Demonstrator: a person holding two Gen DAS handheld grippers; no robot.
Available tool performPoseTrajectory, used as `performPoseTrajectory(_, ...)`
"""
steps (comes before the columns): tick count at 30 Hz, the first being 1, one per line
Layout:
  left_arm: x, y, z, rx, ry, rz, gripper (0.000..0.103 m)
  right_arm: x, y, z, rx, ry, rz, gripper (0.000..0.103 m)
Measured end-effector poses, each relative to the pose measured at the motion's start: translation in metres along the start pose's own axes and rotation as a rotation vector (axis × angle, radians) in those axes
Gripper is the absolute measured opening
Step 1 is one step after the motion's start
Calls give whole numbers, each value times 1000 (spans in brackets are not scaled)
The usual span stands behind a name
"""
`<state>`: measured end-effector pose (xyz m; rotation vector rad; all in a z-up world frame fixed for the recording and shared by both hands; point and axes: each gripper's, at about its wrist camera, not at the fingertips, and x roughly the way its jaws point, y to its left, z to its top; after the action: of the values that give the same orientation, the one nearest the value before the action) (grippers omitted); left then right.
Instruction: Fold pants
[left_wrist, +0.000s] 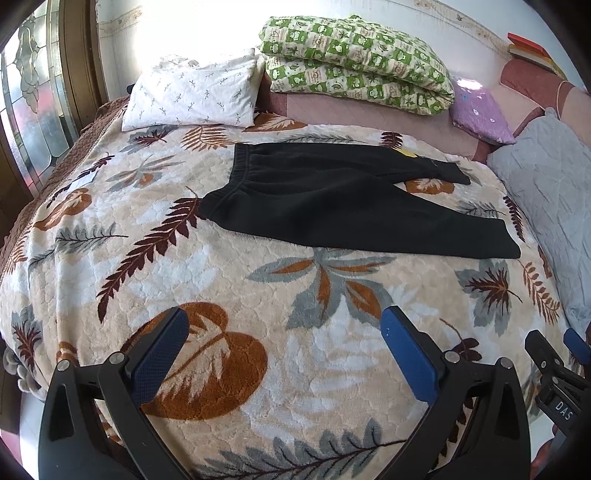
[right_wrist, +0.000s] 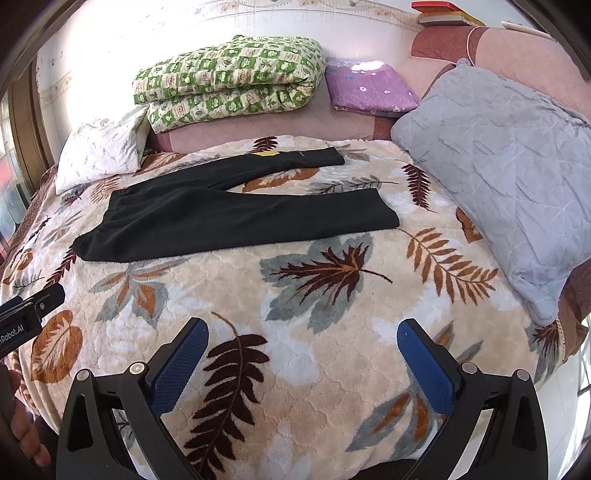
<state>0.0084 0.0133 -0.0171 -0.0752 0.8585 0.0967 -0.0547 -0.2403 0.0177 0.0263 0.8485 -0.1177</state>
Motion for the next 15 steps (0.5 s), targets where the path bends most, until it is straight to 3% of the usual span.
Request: performPoseTrajectory(15,16,-5,6,6,42,2,103,17,-2,-1,10,36,7,103)
